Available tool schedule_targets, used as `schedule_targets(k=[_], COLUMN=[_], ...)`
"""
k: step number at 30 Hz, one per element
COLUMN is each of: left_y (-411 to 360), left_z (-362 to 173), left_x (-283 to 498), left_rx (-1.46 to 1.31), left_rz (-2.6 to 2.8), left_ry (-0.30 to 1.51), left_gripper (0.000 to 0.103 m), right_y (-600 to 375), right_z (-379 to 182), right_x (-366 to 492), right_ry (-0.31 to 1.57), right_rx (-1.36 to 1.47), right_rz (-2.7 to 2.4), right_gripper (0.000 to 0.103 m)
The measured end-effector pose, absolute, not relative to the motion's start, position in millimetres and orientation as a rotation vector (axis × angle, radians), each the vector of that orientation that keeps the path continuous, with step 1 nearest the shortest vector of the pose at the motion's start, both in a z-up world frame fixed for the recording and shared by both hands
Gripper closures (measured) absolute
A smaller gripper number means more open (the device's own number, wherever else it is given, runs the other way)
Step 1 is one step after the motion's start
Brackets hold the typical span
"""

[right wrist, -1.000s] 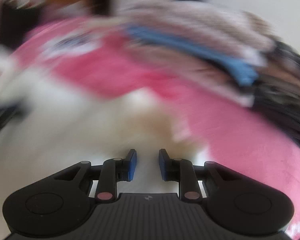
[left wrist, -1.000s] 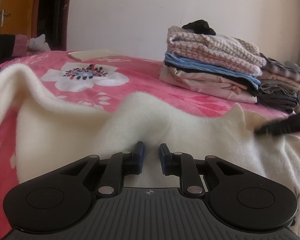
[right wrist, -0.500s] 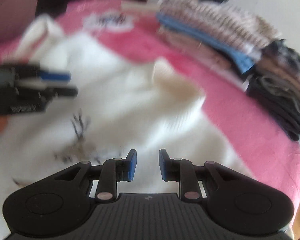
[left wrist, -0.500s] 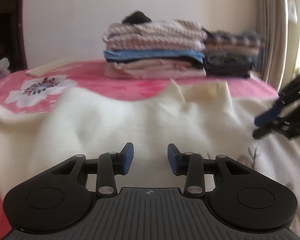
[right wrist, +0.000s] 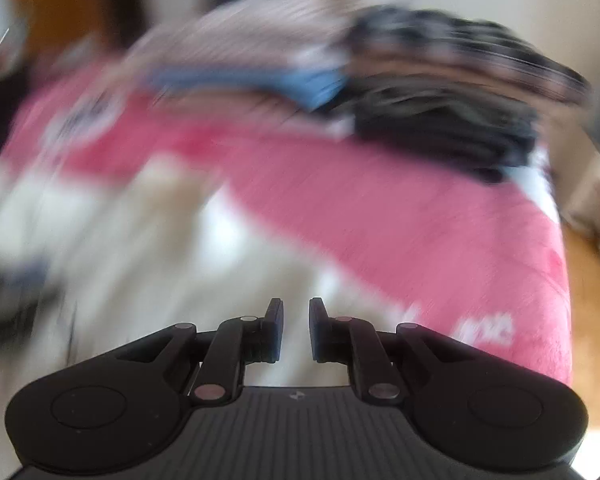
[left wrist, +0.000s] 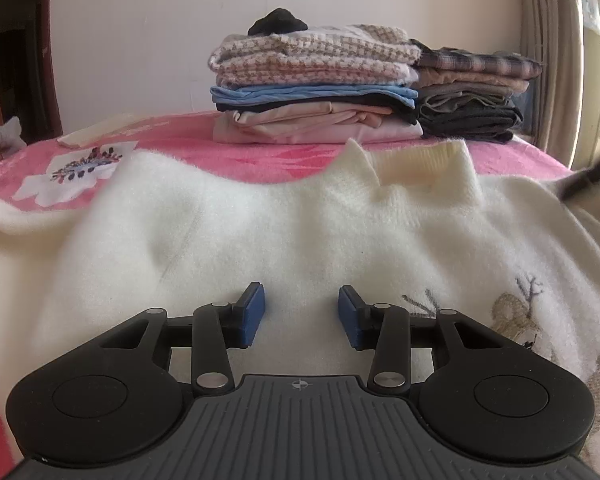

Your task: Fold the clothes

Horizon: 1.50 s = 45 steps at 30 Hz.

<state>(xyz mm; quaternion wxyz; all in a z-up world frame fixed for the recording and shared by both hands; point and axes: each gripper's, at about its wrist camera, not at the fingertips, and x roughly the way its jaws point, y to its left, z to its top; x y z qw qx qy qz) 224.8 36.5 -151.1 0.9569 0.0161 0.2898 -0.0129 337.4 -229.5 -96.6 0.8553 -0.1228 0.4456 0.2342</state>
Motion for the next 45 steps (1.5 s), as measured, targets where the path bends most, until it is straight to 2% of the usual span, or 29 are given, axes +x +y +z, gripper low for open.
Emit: schedule_targets(k=[4, 5, 6, 10, 17, 21, 22, 29, 34, 37, 39, 43, 44, 45], left_y=[35.4, 35.4, 35.5, 33.8, 33.1, 36.3, 37.4, 93.9, 136.8, 154.0, 165.6, 188.6, 194.4, 200.2], left_z=[-151.5, -151.6, -151.7, -152.3, -143.4, -121.5, -115.3, -76.4, -82.5, -93.4, -100.6, -115.0, -118.6, -122.2], left_x=[225.4, 225.5, 225.5, 225.7, 219.0, 190.3, 181.1, 146.3, 157.7, 167.8, 174.6, 188.1, 191.5, 194.8], left_rx=[0.040, 0.040, 0.041, 0.054, 0.057, 0.047, 0.049, 0.070, 0.155, 0.187, 0.209, 0.252, 0.263, 0.274], left_rz=[-0.024, -0.024, -0.024, -0.019, -0.002, -0.004, -0.004, 0.170, 0.312, 0.354, 0.383, 0.440, 0.455, 0.469], left_ry=[0.589, 0.589, 0.589, 0.587, 0.570, 0.533, 0.522, 0.507, 0.549, 0.579, 0.599, 0.639, 0.649, 0.659], left_gripper=[0.061, 0.061, 0.061, 0.061, 0.060, 0.060, 0.060, 0.057, 0.037, 0.034, 0.027, 0.029, 0.032, 0.041], right_y=[-232.2, -241.5, -250.2, -288.4, -300.4, -289.3, -282.7, -228.4, -195.5, -180.9, -175.0, -177.0, -179.1, -180.3], right_z=[-115.5, -114.4, -111.2, -83.1, -25.2, -13.0, -17.5, -61.6, -82.8, -102.5, -115.2, -123.9, -123.8, -124.4], right_x=[317.7, 324.5, 330.9, 340.2, 265.9, 207.4, 194.9, 141.9, 129.5, 131.8, 127.2, 122.1, 121.2, 121.4], right_ry=[0.965, 0.945, 0.934, 0.873, 0.825, 0.837, 0.851, 0.914, 0.900, 0.922, 0.923, 0.885, 0.882, 0.881], right_rx=[-0.400, -0.375, -0.319, -0.098, -0.041, 0.007, 0.010, 0.070, 0.117, 0.093, 0.054, 0.059, 0.069, 0.073], right_rz=[0.466, 0.388, 0.328, 0.111, 0.121, 0.219, 0.244, 0.390, 0.442, 0.432, 0.422, 0.428, 0.429, 0.431], right_gripper=[0.091, 0.098, 0.100, 0.099, 0.090, 0.075, 0.069, 0.069, 0.069, 0.069, 0.069, 0.067, 0.067, 0.067])
